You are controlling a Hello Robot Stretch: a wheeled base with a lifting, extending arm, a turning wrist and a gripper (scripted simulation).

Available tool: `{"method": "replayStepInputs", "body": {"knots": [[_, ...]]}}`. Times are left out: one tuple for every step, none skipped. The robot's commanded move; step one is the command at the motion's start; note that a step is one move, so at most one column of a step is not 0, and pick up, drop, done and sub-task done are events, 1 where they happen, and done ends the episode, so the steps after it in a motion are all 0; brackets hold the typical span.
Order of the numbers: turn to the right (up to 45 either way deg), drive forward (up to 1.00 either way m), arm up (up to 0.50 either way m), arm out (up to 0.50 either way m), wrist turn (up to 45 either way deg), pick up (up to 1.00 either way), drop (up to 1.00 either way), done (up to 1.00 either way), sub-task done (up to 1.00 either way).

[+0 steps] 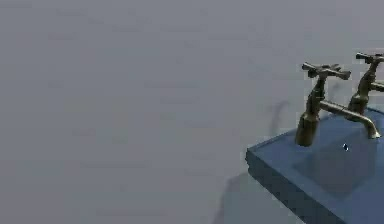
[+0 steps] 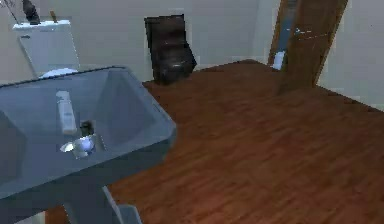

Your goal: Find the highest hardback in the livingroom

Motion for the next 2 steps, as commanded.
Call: {"method": "replayStepInputs", "body": {"knots": [[-45.0, 0.0, 0.0, 0.0, 0.0, 0.0, 0.0, 0.0, 0.0], [-45.0, 0.0, 0.0, 0.0, 0.0, 0.0, 0.0, 0.0, 0.0]]}}
